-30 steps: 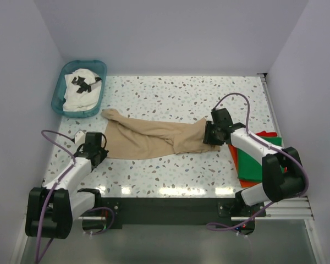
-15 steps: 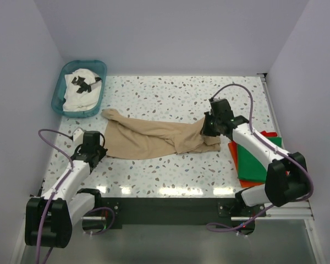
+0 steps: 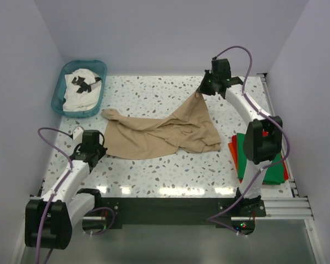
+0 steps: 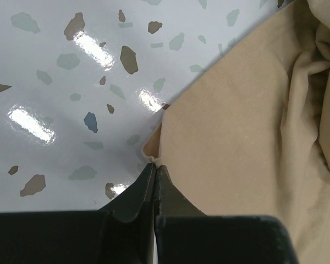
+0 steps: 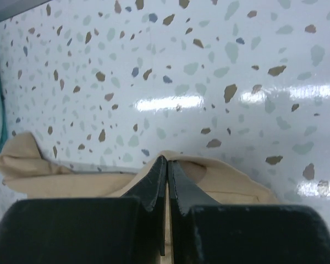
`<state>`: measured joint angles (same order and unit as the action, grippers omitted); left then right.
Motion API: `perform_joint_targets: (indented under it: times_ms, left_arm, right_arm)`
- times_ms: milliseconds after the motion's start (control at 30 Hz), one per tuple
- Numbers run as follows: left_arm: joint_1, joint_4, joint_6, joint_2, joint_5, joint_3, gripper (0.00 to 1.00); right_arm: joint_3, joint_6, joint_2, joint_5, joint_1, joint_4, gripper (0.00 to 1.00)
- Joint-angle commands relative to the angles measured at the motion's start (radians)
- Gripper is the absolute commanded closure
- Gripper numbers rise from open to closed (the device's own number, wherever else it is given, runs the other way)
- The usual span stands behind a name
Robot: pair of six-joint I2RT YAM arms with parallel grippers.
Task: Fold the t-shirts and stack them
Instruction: Flatten the tshirt out
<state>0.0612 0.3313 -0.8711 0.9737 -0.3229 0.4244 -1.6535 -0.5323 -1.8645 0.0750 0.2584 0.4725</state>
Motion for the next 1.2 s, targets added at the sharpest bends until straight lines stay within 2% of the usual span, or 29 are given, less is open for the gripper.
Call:
perform_joint_targets:
  times_ms: [0, 200, 333, 433, 700, 867, 967, 1067, 1100, 1167]
  left_arm:
    - [0.0, 0.011, 0.021, -0.02, 0.005, 0.04, 1.0]
    - [-0.001, 0.043, 0.024, -0.047, 0.019, 0.06, 1.0]
    - [-0.001, 0.074, 0.032, -0.084, 0.015, 0.085, 1.0]
    - [-0.001, 0.094, 0.03, -0.105, 0.016, 0.096, 1.0]
    - [-0.001, 0.129, 0.017, -0.135, 0.019, 0.108, 1.0]
    - [-0.001, 0.149, 0.021, -0.145, 0.016, 0.125, 1.0]
    - [-0.003, 0.158, 0.026, -0.156, 0.013, 0.132, 1.0]
    - [-0.003, 0.157, 0.024, -0.167, 0.018, 0.128, 1.0]
    - [-0.003, 0.15, 0.026, -0.167, 0.019, 0.126, 1.0]
    - [-0.003, 0.144, 0.027, -0.165, 0.022, 0.125, 1.0]
  right_arm:
    - [-0.132, -0.047, -0.103, 0.006, -0.044, -0.024, 1.0]
    - [-0.327, -0.038, -0.29, 0.023, -0.068, 0.017, 1.0]
    - [-0.362, -0.031, -0.311, 0.025, -0.093, 0.02, 0.97]
    - [-0.376, -0.032, -0.317, 0.026, -0.12, 0.028, 1.0]
    - [-0.405, -0.058, -0.338, 0.02, -0.168, 0.006, 1.0]
    - [-0.538, -0.058, -0.4, 0.028, -0.182, 0.051, 1.0]
    - [-0.612, -0.043, -0.433, 0.026, -0.191, 0.098, 0.97]
    - [-0.626, -0.032, -0.438, 0.046, -0.2, 0.127, 0.8]
    - [-0.624, -0.026, -0.435, 0.052, -0.202, 0.149, 0.62]
    - [-0.583, -0.014, -0.4, 0.046, -0.202, 0.173, 0.49]
